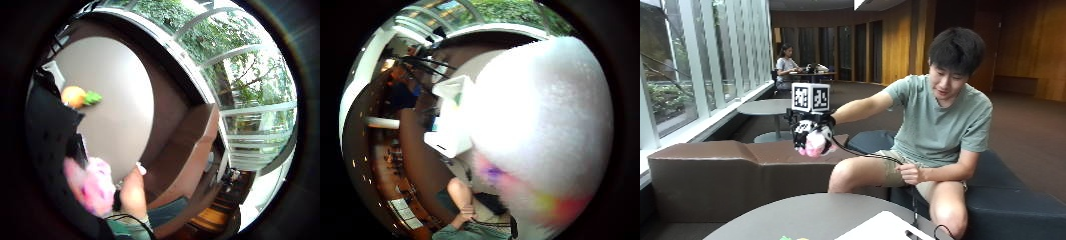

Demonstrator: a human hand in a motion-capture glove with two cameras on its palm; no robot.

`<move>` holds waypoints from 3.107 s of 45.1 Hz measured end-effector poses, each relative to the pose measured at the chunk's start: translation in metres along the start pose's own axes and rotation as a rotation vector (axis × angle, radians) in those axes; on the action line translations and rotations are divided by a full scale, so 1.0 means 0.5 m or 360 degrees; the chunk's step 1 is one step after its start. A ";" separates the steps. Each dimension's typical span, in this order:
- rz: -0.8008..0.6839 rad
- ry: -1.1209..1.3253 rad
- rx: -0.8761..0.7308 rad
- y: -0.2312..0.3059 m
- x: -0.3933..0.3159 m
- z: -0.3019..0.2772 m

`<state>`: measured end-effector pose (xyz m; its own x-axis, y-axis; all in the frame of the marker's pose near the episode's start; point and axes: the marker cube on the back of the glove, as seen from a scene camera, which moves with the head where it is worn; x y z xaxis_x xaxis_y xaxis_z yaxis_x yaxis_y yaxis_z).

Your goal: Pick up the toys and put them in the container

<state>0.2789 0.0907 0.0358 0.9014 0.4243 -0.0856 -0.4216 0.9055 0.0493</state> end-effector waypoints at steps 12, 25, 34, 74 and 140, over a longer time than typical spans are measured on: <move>-0.0198 -0.0151 0.0140 -0.033 -0.244 -0.199; -0.0332 -0.0153 -0.0001 -0.086 -0.512 -0.131; -0.0354 -0.0055 -0.0249 -0.086 -0.634 -0.010; 0.0061 0.0106 -0.0607 -0.113 -0.253 0.034; -0.0157 -0.0064 -0.0131 -0.112 -0.230 0.058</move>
<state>0.2015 -0.0092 0.0716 0.9415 0.3339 -0.0459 -0.3357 0.9411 -0.0396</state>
